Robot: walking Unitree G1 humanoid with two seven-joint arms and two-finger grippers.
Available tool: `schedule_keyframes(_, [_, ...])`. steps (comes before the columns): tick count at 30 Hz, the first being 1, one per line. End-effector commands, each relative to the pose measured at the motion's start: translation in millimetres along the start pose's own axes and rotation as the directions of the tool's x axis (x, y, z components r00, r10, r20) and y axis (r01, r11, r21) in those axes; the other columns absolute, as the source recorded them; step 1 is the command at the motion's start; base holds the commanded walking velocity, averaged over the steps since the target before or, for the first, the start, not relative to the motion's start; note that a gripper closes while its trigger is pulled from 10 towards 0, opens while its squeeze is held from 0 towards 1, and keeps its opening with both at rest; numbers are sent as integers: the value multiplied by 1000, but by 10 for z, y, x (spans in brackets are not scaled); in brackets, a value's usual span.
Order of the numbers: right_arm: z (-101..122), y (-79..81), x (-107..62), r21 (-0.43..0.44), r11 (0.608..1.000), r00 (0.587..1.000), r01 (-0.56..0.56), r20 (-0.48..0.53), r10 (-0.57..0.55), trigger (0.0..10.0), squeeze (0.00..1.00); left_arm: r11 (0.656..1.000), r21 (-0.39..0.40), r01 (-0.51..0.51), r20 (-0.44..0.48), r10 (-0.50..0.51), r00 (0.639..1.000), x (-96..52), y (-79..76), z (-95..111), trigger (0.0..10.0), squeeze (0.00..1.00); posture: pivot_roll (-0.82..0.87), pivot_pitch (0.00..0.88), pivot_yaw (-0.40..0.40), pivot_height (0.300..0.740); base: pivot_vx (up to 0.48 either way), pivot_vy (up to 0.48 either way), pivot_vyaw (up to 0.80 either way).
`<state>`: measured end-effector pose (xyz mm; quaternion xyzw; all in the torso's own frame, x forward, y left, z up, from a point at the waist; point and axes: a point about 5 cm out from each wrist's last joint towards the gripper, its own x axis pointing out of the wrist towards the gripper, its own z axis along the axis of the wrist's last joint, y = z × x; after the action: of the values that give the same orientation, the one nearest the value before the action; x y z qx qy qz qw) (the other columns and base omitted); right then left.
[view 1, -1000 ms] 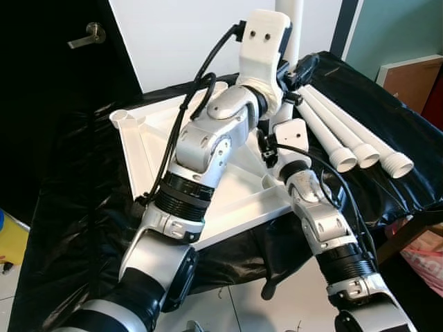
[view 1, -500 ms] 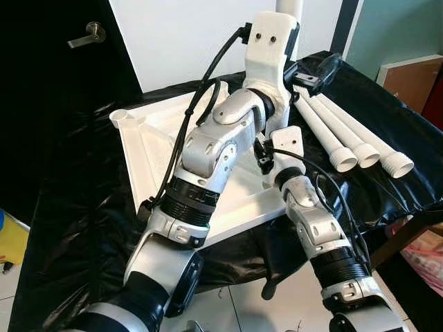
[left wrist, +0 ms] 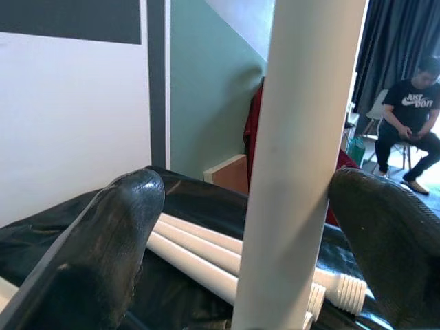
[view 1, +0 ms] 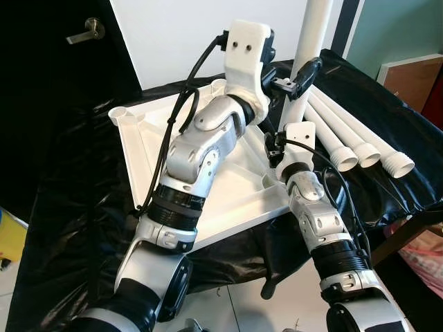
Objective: Building children table
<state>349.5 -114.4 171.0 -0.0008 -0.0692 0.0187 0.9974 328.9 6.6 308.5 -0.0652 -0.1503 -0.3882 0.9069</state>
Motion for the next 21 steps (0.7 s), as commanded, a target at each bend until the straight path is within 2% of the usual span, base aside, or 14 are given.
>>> schedule_keyframes(1, [55, -33, 24, 14, 999, 999, 31, 25, -31, 10000, 0, 998, 16, -63, 19, 63, 998, -54, 82, 10, 10000, 0, -58, 0, 12, 740, 0, 0, 0])
schedule_keyframes(8, [88, -138, 21, 12, 998, 996, 68, 55, -69, 10000, 0, 984, 68, -167, 46, 164, 985, -187, 202, -55, 10000, 0, -56, 0, 2, 740, 0, 0, 0])
schedule_keyframes(13, [115, -160, -14, 23, 997, 994, 73, 81, -74, 10000, 0, 977, 95, -189, 39, 186, 982, -293, 262, -144, 10000, 0, -63, 0, 20, 740, 0, 0, 0])
schedule_keyframes(17, [97, -216, -73, 25, 996, 991, 91, 93, -93, 10000, 0, 978, 115, -175, 25, 173, 985, -385, 269, -232, 10000, 0, -75, 15, 44, 740, 0, 0, 0])
schedule_keyframes(21, [22, -293, -168, 16, 994, 990, 108, 85, -109, 10000, 0, 984, 144, -101, -1, 103, 995, -510, 185, -394, 10000, 0, -93, 18, 65, 740, 0, 0, 0])
